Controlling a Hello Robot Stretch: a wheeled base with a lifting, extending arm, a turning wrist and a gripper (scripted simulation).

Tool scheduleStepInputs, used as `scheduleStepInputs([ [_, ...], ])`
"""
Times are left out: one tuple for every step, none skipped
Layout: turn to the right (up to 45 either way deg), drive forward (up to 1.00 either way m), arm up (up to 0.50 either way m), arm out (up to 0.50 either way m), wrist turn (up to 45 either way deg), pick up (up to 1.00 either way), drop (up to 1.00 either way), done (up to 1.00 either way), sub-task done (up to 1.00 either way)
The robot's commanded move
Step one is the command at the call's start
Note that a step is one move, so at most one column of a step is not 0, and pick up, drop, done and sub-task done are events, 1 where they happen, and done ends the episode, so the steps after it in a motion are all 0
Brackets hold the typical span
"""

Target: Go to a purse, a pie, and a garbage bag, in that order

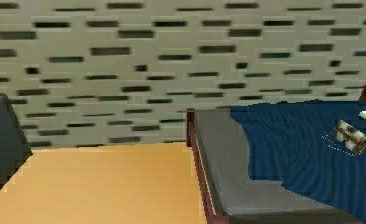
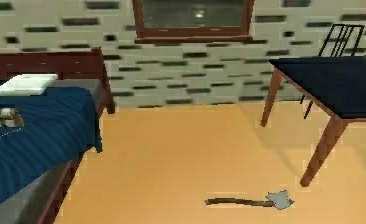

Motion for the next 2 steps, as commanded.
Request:
scheduleStepInputs([
  [45.0, 0.0, 0.0, 0.0, 0.0, 0.0, 0.0, 0.0, 0.0],
  [39.0, 0.0, 0.0, 0.0, 0.0, 0.0, 0.0, 0.0, 0.0],
])
